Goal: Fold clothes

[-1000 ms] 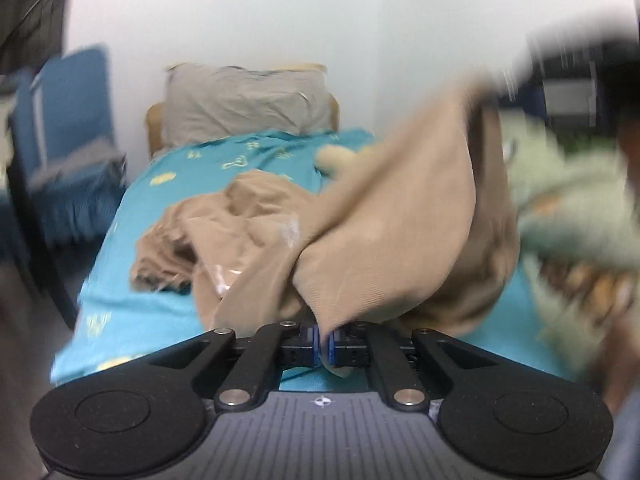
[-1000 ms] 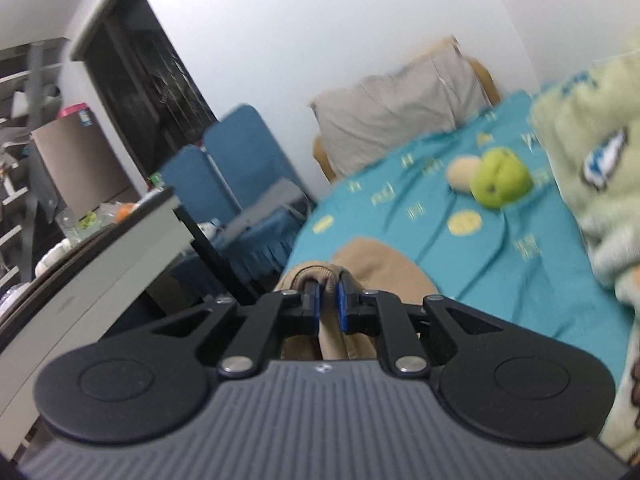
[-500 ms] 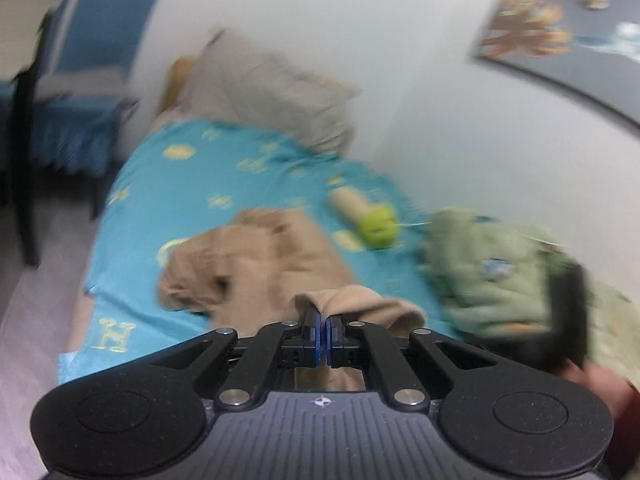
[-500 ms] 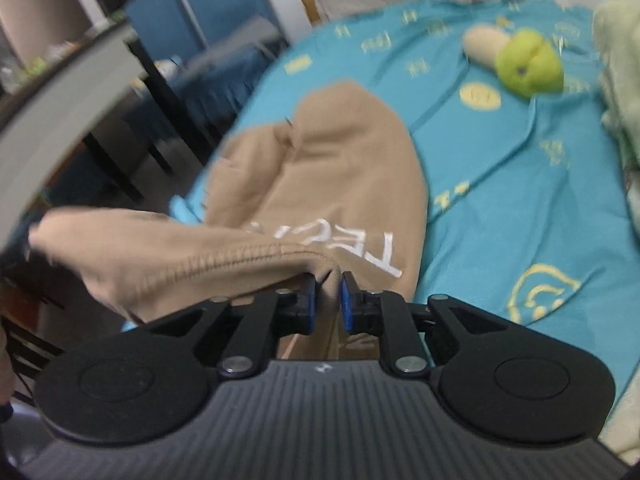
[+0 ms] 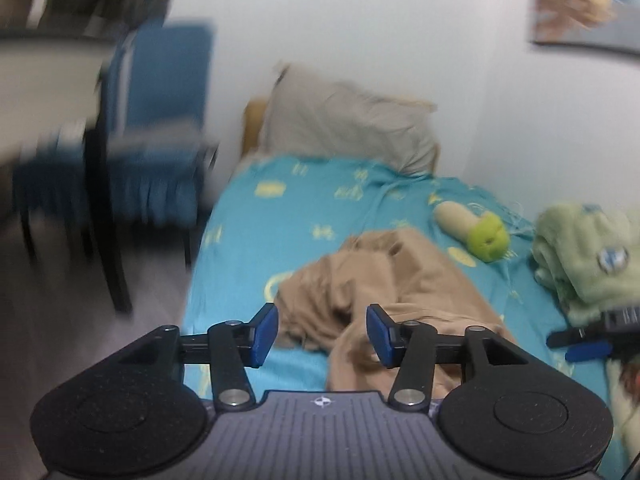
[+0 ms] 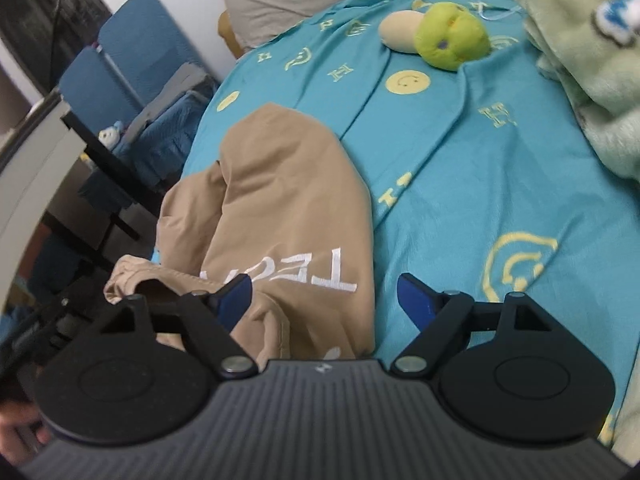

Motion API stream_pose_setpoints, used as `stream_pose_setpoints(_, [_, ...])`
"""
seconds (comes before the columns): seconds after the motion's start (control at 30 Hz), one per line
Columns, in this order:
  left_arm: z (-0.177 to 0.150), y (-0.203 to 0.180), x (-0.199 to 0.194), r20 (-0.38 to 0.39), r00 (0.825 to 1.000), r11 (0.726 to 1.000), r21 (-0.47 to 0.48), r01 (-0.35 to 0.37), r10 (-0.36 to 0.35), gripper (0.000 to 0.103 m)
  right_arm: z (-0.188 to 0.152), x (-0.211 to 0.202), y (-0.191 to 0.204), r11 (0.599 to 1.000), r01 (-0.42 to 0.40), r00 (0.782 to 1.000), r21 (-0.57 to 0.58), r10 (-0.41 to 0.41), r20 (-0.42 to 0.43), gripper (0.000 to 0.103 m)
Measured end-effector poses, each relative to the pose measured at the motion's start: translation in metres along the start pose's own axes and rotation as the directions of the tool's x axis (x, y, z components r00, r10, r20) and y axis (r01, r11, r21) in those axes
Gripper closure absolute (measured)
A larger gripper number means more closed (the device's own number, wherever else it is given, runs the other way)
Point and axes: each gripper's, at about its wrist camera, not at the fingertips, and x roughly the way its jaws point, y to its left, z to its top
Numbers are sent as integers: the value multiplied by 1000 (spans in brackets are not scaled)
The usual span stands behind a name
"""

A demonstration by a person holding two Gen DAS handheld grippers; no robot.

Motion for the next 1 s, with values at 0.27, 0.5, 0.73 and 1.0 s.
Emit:
stream_pose_setpoints(0.27, [-32, -103, 15, -19, 998, 911, 408, 64, -62, 46, -11, -10, -1, 999, -30, 1000, 42, 30, -5, 22])
stream_pose_setpoints(0.5, [-32, -98, 50, 5, 1000, 957, 289, -22, 22, 92, -19, -10, 12, 996, -87, 996, -21, 87, -24, 22])
stream_pose_setpoints(0.73, [4, -57, -14, 192, 980, 998, 32, 47, -52, 103, -29, -7, 28, 987, -118, 992, -112, 113, -54, 22])
stream_pose_setpoints(1.0, [1, -72, -36, 160, 980, 986, 131, 101, -122, 98, -35, -10, 34, 984, -1, 1000, -176, -5, -31, 22])
